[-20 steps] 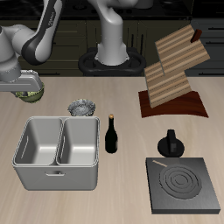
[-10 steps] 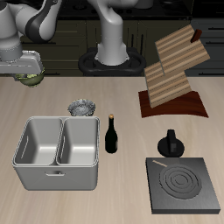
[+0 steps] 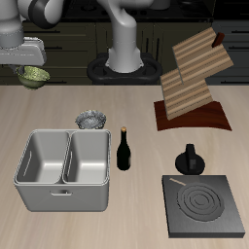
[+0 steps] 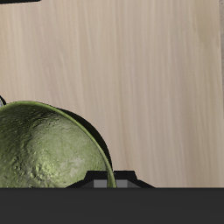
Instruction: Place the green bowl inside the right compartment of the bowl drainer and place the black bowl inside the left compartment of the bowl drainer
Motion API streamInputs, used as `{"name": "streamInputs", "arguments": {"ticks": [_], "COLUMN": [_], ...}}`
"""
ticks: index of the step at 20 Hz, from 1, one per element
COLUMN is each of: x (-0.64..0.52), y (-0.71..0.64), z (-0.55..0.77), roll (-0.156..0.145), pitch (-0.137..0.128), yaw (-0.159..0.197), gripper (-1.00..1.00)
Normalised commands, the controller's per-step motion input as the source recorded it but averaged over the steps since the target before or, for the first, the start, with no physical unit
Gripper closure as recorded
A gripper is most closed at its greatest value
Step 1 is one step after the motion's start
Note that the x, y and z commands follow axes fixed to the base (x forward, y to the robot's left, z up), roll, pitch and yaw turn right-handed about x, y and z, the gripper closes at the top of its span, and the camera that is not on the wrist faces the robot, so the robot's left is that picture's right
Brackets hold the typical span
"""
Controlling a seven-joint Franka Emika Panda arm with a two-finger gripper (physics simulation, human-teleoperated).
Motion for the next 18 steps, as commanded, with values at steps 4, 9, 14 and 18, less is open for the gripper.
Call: {"name": "streamInputs", "arguments": {"ticks": [4,9,14,18], "x": [-0.16,0.07,0.06,0.16], "y": [0.01,-0.04,-0.09,-0.04], "z": [0.35,0.11,0.15,0.15], "roll": [-0.014,-0.017,-0.027,-0.038], "pitch": [-0.038,0.003,-0.001,0.012], "yaw": [0.011,0.02,-0.031,-0.017], "gripper": [1.0,1.0,1.0,1.0]}}
